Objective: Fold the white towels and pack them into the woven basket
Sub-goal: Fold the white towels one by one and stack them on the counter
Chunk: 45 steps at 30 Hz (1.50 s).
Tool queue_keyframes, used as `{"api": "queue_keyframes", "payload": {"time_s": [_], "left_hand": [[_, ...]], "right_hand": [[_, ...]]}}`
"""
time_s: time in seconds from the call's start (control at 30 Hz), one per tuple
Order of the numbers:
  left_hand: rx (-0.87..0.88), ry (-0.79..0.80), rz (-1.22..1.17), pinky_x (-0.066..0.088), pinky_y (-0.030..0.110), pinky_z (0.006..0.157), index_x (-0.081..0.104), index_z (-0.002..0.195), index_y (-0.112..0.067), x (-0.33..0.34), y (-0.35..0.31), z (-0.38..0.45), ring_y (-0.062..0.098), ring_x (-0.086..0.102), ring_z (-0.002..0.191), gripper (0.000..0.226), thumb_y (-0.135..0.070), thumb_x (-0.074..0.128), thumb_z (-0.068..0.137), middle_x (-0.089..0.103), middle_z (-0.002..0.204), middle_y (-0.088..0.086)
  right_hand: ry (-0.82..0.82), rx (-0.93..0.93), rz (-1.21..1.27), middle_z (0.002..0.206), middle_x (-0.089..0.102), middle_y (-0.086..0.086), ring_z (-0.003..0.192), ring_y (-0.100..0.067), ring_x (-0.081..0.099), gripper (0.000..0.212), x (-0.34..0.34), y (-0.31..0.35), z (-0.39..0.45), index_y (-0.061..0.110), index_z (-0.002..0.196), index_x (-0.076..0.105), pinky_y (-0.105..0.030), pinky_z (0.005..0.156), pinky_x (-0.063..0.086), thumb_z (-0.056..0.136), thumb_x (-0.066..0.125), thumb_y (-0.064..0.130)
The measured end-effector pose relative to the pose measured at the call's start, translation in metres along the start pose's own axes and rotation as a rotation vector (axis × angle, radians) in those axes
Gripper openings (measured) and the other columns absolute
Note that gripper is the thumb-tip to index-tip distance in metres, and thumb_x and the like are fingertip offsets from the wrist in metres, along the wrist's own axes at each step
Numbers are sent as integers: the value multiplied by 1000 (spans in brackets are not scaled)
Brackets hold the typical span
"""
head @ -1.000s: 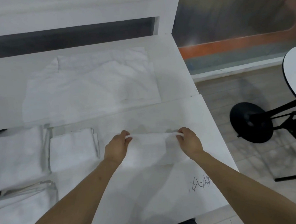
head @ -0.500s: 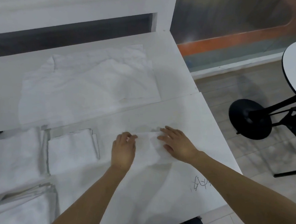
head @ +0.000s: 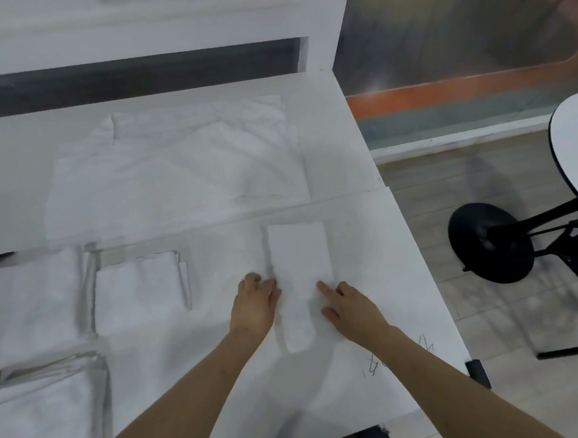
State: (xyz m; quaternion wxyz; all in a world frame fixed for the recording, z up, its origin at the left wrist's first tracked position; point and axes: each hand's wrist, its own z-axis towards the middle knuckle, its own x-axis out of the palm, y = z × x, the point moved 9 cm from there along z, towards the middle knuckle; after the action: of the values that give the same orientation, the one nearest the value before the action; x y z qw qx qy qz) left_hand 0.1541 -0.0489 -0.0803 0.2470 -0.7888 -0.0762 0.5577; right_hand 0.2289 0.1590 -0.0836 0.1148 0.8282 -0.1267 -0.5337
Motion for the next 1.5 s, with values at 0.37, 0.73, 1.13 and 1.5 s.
{"api": "queue_keyframes", "payload": {"time_s": [0.37, 0.73, 1.13, 1.5], "left_hand": [[-534, 45, -761, 48, 30, 76, 57, 117, -16, 9, -21, 36, 21, 62, 92, 29, -28, 69, 94, 62, 102, -2], [-312, 153, -1052, 51, 40, 75, 60, 109, -11, -27, -79, 31, 24, 66, 88, 40, -41, 64, 83, 69, 99, 14], [43, -203, -848, 49, 14, 74, 66, 95, -17, -163, -91, 17, -1, 65, 81, 7, -23, 70, 96, 71, 90, -8], [144, 95, -399, 50, 21, 89, 70, 113, -33, -24, -14, -72, -3, 63, 101, 24, -20, 71, 93, 56, 103, -53]], "right_hand": [[-100, 142, 322, 111, 53, 1, 105, -22, 58, 41, -17, -19, 6, 31, 138, 55, -37, 92, 52, 98, 60, 40], [-125, 405, 1427, 123, 69, -1, 110, -19, 68, 50, -62, -31, 31, 33, 141, 44, -34, 90, 56, 98, 67, 38], [-323, 39, 1269, 100, 72, -1, 94, -11, 69, 63, -188, 10, 20, 27, 142, 52, -21, 84, 55, 87, 77, 8], [-16, 66, 759, 100, 77, 12, 96, -8, 72, 9, -32, 3, -49, 31, 103, 75, -37, 87, 56, 94, 73, 33]]}}
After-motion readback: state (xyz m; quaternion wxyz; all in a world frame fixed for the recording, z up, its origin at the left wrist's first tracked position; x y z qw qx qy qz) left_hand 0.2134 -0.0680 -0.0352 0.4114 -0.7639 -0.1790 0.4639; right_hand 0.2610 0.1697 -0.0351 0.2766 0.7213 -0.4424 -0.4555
